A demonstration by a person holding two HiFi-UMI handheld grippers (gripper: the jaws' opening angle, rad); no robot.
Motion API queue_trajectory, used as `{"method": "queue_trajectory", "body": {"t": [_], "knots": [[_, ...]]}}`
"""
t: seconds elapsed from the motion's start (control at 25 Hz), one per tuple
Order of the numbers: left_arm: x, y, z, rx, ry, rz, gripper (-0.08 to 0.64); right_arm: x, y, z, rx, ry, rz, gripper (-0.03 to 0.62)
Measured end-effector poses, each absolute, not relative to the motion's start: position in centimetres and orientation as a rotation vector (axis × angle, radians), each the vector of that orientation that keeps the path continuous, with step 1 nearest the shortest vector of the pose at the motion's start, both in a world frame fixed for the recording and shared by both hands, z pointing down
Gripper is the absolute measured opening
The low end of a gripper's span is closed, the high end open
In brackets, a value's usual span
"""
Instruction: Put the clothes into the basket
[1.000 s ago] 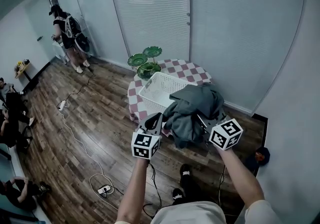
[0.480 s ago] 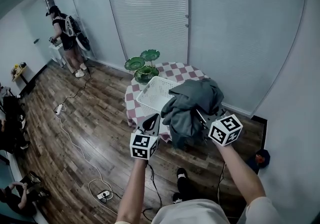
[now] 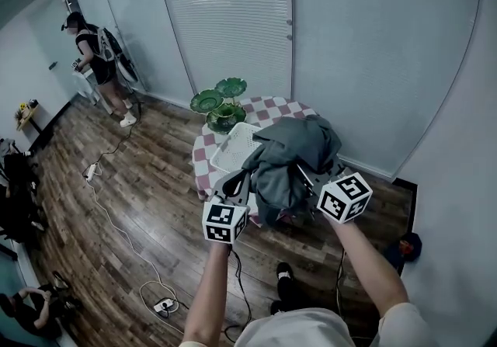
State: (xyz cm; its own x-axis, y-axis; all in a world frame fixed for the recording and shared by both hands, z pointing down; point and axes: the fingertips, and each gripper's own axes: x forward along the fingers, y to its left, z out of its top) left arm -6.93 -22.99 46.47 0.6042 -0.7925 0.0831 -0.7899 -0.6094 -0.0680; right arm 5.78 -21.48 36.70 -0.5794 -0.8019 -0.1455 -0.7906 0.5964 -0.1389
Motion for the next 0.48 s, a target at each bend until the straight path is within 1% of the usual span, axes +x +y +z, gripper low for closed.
{"method": "queue_trajectory", "body": {"t": [0.12, 0.48], "knots": [[-7.4, -24.9, 45.8, -2.792, 1.412, -0.124, 0.012, 5.6, -23.1, 35.6, -1.308, 2.636, -0.058, 0.196], [-7.3, -30.8, 45.1, -2.756, 1.447, -0.152, 0.012, 4.7, -29.7, 34.3, -1.226, 2.656, -0.058, 0.196]]}}
